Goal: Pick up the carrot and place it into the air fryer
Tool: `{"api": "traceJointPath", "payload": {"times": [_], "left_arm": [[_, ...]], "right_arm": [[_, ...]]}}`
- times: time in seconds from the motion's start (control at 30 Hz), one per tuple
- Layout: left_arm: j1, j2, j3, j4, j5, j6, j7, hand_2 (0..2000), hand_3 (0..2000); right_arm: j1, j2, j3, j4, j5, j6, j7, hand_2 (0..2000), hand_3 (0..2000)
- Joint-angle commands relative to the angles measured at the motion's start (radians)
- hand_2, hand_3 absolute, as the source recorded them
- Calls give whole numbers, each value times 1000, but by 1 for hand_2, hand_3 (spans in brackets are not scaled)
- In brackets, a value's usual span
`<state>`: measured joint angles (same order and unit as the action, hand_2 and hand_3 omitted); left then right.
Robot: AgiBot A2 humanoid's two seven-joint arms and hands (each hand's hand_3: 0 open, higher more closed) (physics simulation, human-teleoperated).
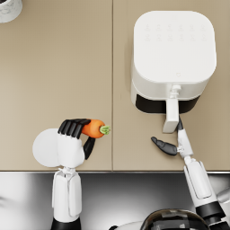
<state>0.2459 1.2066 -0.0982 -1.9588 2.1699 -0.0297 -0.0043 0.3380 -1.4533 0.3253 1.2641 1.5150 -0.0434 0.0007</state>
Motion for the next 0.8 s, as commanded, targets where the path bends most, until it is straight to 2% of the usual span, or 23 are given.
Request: {"api": "traceJointPath", "payload": {"times": [0.03, 0.07, 0.1, 0.13, 0.2, 0.23, 0.27, 0.3, 0.4, 0.47, 0.57, 0.6, 0.63, 0.7, 0.77, 0.8], "left_arm": [[24, 1, 42, -8, -4, 0, 0, 2000, 2000], [29, 2, 51, -6, -7, 0, 0, 2000, 2000], [26, 3, 55, -6, -10, -1, 0, 2000, 2000], [28, 5, 62, -8, -11, 0, 0, 2000, 2000], [37, 8, 80, -3, -13, -1, 0, 2000, 2000], [51, 14, 123, 29, -14, -1, 0, 2000, 2000], [53, 17, 132, 33, -14, 0, 1, 2000, 2000], [52, 19, 143, 32, -14, -1, 0, 2000, 2000], [57, 27, 166, 22, -15, -2, 1, 2000, 2000], [68, 35, 191, 5, -15, -1, 1, 2000, 2000], [97, 57, 221, -16, -15, -1, 0, 2000, 2000], [111, 67, 234, -25, -15, -1, 0, 2000, 2000], [131, 83, 250, -29, -15, -1, 0, 2000, 2000], [176, 119, 276, -10, -15, -2, 0, 2000, 2000], [232, 183, 311, 38, -15, -2, 0, 2000, 2000], [259, 212, 328, 69, -15, -2, 1, 2000, 2000]], "right_arm": [[37, -16, 44, 17, 1, -13, 0, 0, 0], [36, -14, 49, 32, 1, -24, -1, 0, 0], [38, -12, 57, 48, 2, -32, -1, 1361, 327], [43, -14, 65, 54, 2, -58, -2, 2000, 653], [55, -17, 104, 74, 3, -114, -5, 2000, 1307], [41, -8, 184, 149, 3, -141, -7, 2000, 1633], [18, 15, 198, 177, 4, -170, -10, 2000, 1960], [9, 34, 212, 209, 5, -173, -11, 2000, 2000], [7, 126, 305, 307, 4, -92, -6, 2000, 2000], [-12, 241, 400, 425, 4, -32, 3, 2000, 2000], [-10, 397, 549, 580, 3, -4, 18, 2000, 2000], [-99, 363, 478, 617, 3, -8, 27, 2000, 2000], [-107, 383, 500, 639, 2, -13, 28, 2000, 2000], [-114, 405, 529, 668, 1, 40, 36, 2000, 2000], [-136, 411, 548, 703, 0, 69, 39, 2000, 2000], [-221, 350, 468, 723, 0, 64, 37, 2000, 2000]]}}
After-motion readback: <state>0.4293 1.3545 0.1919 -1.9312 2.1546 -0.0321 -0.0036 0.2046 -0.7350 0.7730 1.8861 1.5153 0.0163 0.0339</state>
